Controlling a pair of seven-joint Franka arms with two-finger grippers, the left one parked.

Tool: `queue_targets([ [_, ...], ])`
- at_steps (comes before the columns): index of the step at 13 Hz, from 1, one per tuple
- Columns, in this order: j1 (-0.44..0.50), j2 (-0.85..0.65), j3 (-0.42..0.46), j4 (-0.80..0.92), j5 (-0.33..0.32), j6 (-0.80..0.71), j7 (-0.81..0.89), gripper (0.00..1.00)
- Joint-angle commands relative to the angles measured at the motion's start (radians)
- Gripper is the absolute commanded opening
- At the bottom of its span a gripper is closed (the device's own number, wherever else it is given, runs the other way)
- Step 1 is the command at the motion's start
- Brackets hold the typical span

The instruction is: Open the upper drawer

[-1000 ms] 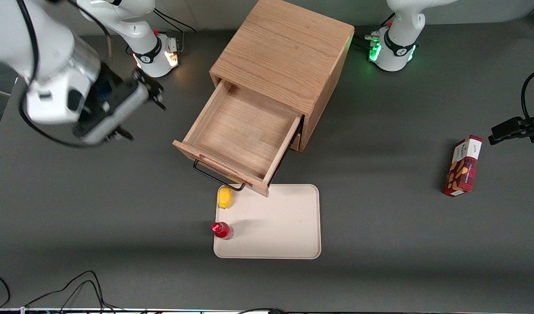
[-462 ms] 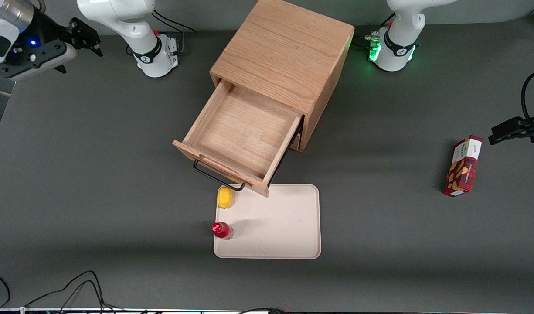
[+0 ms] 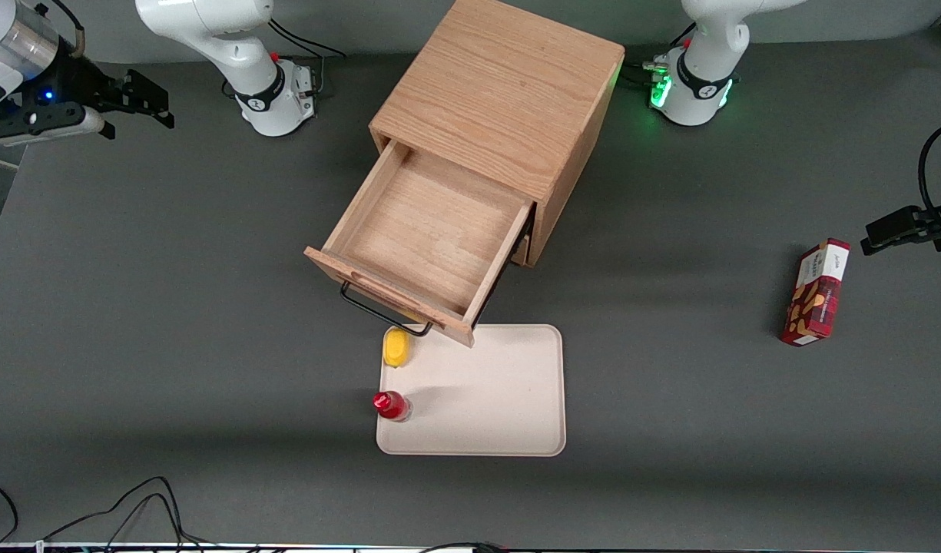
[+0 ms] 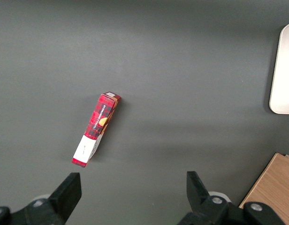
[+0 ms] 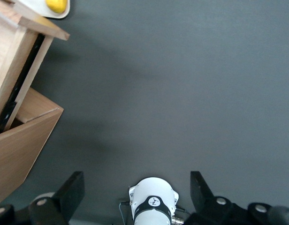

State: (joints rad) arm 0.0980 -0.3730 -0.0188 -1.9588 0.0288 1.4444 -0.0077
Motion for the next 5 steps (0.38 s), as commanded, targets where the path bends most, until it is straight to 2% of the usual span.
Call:
queue_targets([
  [1, 0.014, 0.060, 0.005, 0.061, -0.027, 0.002, 0.079, 1.00],
  [2, 0.014, 0.065, 0.003, 0.061, -0.026, 0.004, 0.145, 1.00],
  [5, 0.015, 0.074, 0.003, 0.069, -0.039, 0.007, 0.155, 1.00],
])
